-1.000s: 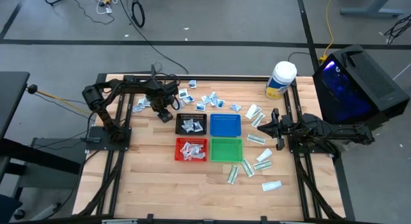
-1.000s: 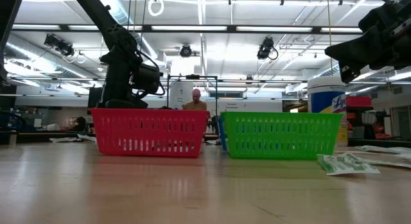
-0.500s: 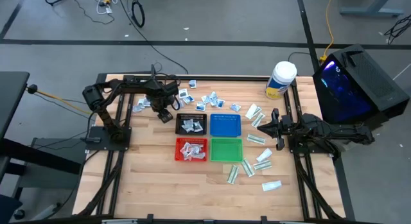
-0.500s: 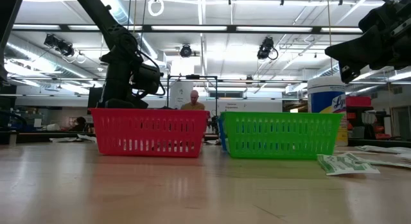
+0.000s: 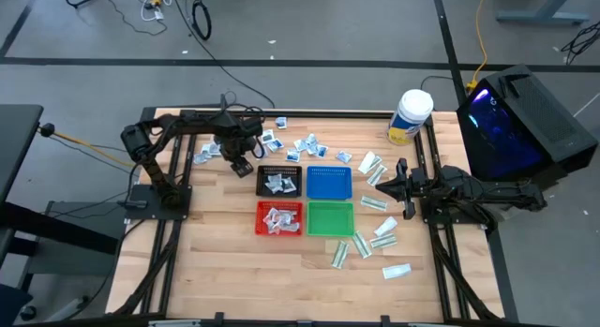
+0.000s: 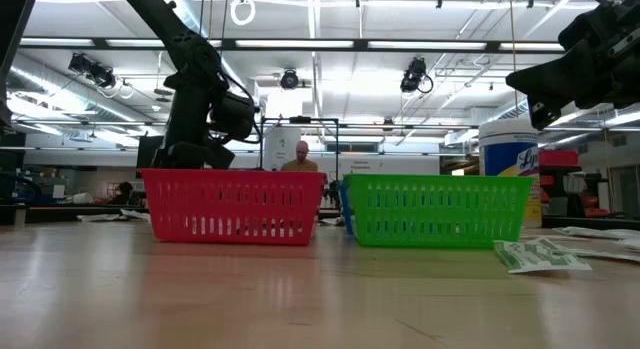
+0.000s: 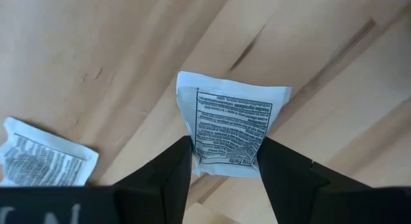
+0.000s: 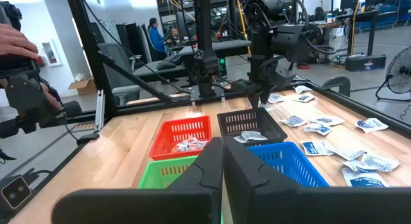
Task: Pick & Place First Aid Supplies
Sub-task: Put the gray towelette pack into the black bin
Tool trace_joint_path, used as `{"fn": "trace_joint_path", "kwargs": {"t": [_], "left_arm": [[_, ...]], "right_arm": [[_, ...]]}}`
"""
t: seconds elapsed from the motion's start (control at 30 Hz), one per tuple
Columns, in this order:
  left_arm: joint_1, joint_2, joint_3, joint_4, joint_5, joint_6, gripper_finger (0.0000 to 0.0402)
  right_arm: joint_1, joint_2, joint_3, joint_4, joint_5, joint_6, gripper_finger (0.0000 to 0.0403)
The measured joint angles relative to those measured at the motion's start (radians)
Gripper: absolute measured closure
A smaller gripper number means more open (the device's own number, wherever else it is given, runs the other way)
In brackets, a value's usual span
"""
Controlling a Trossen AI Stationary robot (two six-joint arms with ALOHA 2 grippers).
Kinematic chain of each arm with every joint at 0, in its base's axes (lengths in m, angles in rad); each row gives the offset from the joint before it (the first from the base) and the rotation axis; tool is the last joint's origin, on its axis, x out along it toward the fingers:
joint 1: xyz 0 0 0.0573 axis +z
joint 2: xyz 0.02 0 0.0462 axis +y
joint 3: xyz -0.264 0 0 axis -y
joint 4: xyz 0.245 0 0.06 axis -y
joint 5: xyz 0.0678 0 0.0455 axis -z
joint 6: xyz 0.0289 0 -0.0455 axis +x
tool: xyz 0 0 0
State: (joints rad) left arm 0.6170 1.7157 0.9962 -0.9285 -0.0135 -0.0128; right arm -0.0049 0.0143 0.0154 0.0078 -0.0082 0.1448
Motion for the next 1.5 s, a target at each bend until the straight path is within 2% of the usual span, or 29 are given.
{"fn": "trace_joint_path", "kwargs": {"t": [0.43,0.83,1.5], "left_arm": [[-0.016,-0.001,0.16,-0.131,-0.001,0.0,0.022],[-0.148,-0.002,0.287,-0.151,0.0,0.0,0.022],[-0.325,0.002,0.306,0.082,0.0,0.051,0.022]], "right_arm": [[0.0,0.0,0.0,0.0,0.0,0.0,0.0385],[0.0,0.0,0.0,0.0,0.0,0.0,0.0385],[0.0,0.0,0.0,0.0,0.0,0.0,0.0385]]}}
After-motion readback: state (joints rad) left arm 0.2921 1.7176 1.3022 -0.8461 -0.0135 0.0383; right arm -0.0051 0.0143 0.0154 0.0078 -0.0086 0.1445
